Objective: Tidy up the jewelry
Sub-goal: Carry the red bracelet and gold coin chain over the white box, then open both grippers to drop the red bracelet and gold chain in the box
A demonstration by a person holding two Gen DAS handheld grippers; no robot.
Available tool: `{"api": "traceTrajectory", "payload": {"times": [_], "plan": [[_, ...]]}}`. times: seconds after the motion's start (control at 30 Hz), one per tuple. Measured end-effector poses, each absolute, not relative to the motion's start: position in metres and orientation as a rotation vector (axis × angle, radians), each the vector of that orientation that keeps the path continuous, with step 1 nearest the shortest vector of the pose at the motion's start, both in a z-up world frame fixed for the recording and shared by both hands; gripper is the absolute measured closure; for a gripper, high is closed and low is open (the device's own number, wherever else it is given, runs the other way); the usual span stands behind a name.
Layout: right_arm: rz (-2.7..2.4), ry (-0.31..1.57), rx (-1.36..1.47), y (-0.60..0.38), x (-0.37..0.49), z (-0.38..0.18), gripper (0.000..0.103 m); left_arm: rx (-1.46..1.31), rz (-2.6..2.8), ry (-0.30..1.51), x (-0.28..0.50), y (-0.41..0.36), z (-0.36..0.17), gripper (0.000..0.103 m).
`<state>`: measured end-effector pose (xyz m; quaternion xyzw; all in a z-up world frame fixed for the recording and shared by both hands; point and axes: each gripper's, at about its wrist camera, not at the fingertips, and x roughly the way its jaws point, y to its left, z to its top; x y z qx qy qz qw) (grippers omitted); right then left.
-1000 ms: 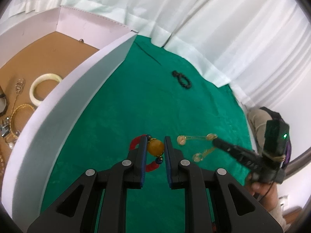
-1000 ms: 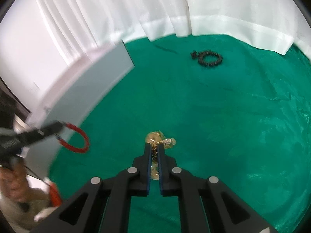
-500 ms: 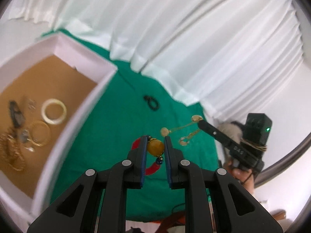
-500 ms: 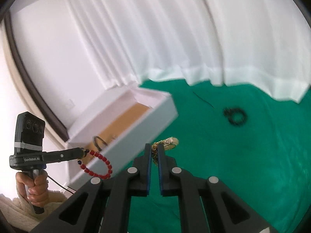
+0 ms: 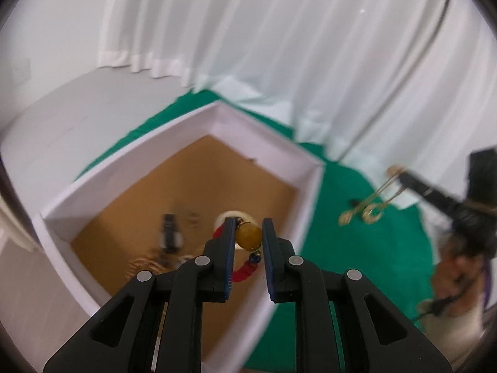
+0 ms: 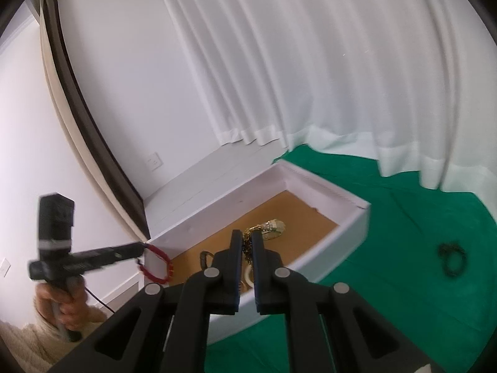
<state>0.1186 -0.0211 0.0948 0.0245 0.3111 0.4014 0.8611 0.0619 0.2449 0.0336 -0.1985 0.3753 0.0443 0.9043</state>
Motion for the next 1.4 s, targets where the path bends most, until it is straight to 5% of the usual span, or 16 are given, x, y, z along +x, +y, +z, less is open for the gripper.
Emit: {"api": "traceTrajectory", "payload": {"times": [0.83, 0.87, 0.97, 1.4], "plan": [[0.647, 0.919, -0.190, 0.074, 0.261, -0.037, 0.094, -0.321, 0.126, 0.993, 0.148, 0.219, -0.070, 0.084], [0.635, 0.922, -0.191, 0.073, 0.262, -0.038, 0.090, -0.314, 0.134, 0.988, 0.145, 0.219, -0.068, 0.075], [0.595, 0.905, -0.186, 0.067, 0.259, -0.036, 0.047, -0.278, 0.198, 0.924, 0.134, 0.215, -0.056, 0.025], [0.523, 0.827, -0.188, 0.037, 0.210, -0.024, 0.040, -0.141, 0.276, 0.798, 0.103, 0.194, -0.018, 0.020]]}}
